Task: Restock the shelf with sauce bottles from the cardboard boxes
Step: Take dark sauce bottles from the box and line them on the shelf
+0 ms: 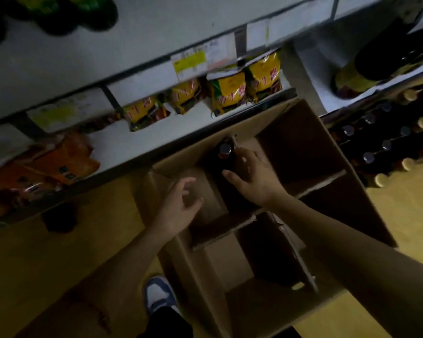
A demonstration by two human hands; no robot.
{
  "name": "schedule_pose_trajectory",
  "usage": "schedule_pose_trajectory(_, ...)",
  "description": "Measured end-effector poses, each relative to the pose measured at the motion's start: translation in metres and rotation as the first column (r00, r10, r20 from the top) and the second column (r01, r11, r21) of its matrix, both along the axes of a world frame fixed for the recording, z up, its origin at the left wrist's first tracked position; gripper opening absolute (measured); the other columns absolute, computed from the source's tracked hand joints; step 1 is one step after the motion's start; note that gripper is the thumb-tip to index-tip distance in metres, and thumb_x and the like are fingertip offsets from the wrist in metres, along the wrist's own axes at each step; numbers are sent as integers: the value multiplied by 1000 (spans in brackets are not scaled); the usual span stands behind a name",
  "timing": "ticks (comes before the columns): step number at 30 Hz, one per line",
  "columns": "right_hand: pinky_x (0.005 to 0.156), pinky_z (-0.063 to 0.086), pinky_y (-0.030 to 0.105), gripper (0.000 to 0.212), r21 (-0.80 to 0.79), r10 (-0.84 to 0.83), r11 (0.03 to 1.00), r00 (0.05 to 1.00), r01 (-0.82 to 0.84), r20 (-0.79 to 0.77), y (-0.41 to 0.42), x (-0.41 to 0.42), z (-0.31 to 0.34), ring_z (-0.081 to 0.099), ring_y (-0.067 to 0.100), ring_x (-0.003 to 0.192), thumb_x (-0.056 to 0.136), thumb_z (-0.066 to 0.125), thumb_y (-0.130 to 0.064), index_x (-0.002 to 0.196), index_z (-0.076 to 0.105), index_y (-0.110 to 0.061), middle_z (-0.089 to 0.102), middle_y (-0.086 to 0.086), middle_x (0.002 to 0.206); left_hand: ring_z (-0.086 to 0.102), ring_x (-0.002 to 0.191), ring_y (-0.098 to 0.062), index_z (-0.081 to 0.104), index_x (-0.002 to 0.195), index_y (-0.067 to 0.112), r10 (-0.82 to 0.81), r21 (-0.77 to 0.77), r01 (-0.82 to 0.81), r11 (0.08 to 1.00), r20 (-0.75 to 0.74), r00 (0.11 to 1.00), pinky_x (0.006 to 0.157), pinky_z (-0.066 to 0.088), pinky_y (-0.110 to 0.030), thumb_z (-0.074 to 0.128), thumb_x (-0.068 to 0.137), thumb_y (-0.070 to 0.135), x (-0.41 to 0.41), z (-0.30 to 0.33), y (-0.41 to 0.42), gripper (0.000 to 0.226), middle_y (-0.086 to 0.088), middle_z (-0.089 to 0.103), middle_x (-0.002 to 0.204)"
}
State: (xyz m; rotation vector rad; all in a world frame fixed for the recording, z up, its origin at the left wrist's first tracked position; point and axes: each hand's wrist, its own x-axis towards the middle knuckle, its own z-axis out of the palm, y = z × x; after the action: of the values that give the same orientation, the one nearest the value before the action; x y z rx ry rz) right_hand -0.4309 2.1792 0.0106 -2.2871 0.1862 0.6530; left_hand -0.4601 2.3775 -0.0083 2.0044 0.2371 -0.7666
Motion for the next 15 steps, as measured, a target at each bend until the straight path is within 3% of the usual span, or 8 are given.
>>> schedule_pose_trajectory(5,94,31,18,75,0,-37,999,997,37,69,6,25,-49,40,16,133,89,67,-37,150,28,-20,35,2,150,41,126,-8,43,133,27,80,-77,-80,994,2,997,103,45,-34,66,88,14,-9,-40,-9,51,12,39,131)
schedule_pose_trajectory(10,97,35,22,72,116,-184,977,983,181,15,7,44,-89,42,16,134,89,69,-32,148,31,-20,39,0,149,40,127,-10,40,138,25,37,-51,-35,998,42,998,106,41,-35,68,87,17,24,-79,-18,58,17,37,126)
schedule_pose_trajectory(15,107,39,33,66,194,-279,939,959,283,-49,16,46,-130,47,20,130,85,74,-31,141,43,-20,51,2,142,44,120,-15,43,137,13,32,60,-36,998,67,997,104,42,-36,71,83,11,35,-117,-24,61,1,40,129)
